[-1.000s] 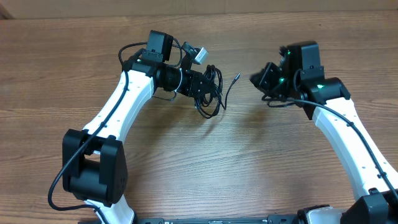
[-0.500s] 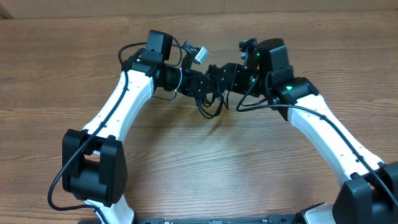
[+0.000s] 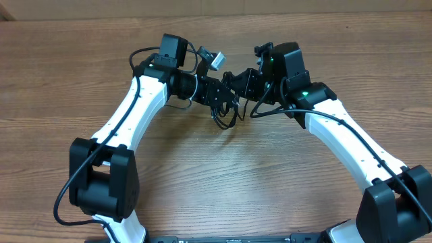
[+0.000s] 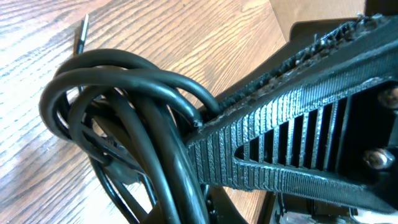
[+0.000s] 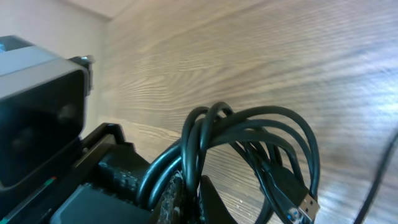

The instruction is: Untangle cables

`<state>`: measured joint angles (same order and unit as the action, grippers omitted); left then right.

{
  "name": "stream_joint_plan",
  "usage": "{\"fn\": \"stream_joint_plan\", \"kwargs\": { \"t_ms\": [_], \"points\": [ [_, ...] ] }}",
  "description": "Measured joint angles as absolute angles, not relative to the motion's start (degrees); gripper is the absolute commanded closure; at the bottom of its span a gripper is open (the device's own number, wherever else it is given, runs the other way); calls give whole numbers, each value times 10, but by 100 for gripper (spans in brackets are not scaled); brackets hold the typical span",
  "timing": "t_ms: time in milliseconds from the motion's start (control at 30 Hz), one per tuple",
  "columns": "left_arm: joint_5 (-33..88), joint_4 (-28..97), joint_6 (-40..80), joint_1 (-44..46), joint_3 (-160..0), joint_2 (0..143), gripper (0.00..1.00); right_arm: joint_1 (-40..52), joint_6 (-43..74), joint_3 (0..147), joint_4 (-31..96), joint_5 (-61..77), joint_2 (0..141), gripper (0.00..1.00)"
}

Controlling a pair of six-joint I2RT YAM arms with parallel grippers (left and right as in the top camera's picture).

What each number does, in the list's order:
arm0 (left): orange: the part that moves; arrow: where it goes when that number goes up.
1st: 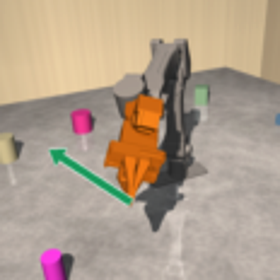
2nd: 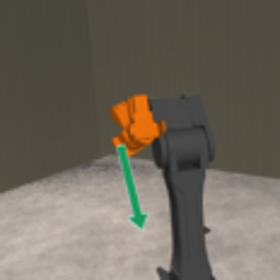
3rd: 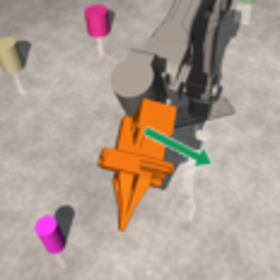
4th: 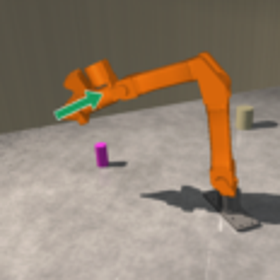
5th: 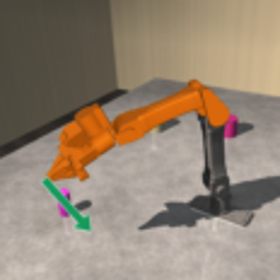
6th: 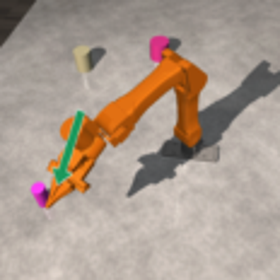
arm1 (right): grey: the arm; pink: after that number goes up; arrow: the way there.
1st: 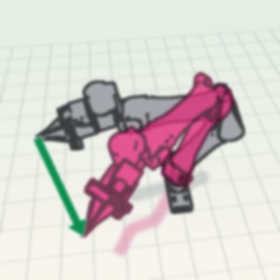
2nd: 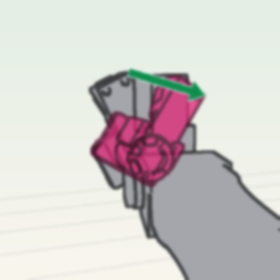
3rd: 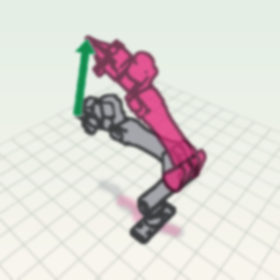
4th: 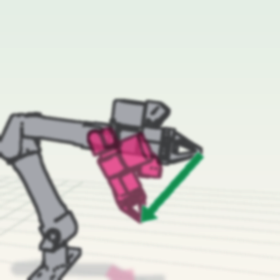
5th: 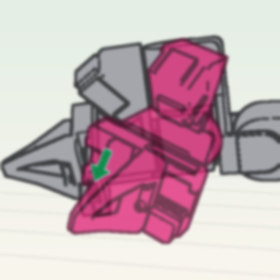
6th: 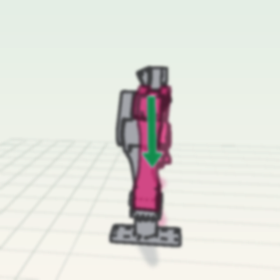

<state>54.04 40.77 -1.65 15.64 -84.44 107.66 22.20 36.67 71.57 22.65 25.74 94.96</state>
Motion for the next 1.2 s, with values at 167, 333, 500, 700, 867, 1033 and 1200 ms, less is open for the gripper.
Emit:
{"fn": "stream_joint_plan", "kwargs": {
  "t_ms": [167, 333, 500, 700, 867, 1033, 1200],
  "points": [
    [555, 407, -17, 148, -844, 1080, 53, 222, 394, 719, 300, 172, 957, 96],
    [533, 415, -19, 126, -845, 1080, 52, 221, 399, 718, 324, 132, 964, 96],
    [504, 413, -19, 128, -845, 1080, 62, 221, 392, 718, 321, 133, 964, 96],
    [469, 369, -19, 154, -845, 1080, 62, 221, 364, 718, 314, 176, 964, 96],
    [378, 355, -19, 194, -845, 1080, 62, 221, 349, 717, 316, 213, 964, 96],
    [268, 376, -15, 194, -845, 1080, 55, 215, 360, 717, 353, 211, 964, 84],
    [216, 344, 18, 192, -845, 1088, 49, 172, 383, 716, 406, 182, 965, 64]
  ]
}}
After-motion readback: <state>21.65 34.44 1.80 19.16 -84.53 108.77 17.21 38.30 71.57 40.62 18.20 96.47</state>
